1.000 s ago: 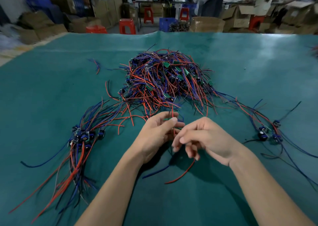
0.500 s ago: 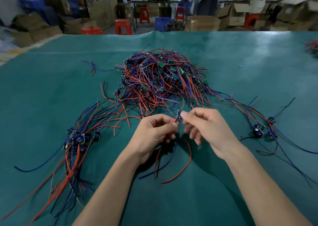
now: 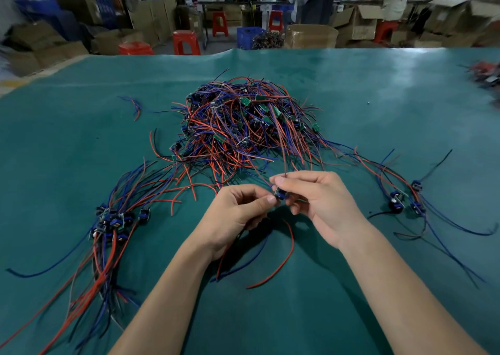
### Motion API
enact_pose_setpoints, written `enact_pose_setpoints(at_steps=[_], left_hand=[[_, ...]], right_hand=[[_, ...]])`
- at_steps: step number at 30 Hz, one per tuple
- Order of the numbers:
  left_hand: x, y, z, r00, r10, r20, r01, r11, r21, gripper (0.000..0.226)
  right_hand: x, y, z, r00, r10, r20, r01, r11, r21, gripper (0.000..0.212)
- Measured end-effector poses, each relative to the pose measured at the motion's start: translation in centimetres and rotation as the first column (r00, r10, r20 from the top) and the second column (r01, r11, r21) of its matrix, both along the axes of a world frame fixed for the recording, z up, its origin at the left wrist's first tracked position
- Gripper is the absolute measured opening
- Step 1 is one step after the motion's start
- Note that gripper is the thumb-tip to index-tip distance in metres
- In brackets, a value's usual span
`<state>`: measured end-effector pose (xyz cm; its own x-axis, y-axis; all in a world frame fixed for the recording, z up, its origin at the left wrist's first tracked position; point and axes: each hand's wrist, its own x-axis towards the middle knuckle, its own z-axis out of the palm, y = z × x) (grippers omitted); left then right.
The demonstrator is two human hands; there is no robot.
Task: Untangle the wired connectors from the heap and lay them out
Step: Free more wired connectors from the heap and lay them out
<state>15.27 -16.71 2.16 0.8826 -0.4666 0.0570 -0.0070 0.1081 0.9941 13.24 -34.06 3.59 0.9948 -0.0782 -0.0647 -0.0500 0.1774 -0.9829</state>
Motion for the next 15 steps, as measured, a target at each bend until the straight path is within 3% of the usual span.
enact_pose_setpoints(at_steps=[4,9,12,15], left_hand=[[0.0,0.1,0.0,0.999,-0.033,0.009,0.033,0.999,0.027,0.013],[0.0,0.2,0.1,0.999,-0.046,0.019,0.046,0.998,0.040,0.012],[0.0,0.2,0.1,0.999,-0.039,0.012,0.039,0.998,0.042,0.013],[0.1,0.1,0.0,0.999,0.013,-0.051,-0.014,1.000,-0.016,0.010]], right_hand=[[0.5,-0.9,-0.2,0.969,-0.225,0.099,0.234,0.969,-0.083,0.002],[0.9,-2.6,-0.1,0.861,-0.453,0.233,0.486,0.866,-0.112,0.014],[1.0,-4.0,0.0,0.730,-0.636,0.250,0.662,0.749,-0.026,0.016],[0.9,-5.3,0.0,0.567,-0.812,0.136,0.811,0.579,0.077,0.015]])
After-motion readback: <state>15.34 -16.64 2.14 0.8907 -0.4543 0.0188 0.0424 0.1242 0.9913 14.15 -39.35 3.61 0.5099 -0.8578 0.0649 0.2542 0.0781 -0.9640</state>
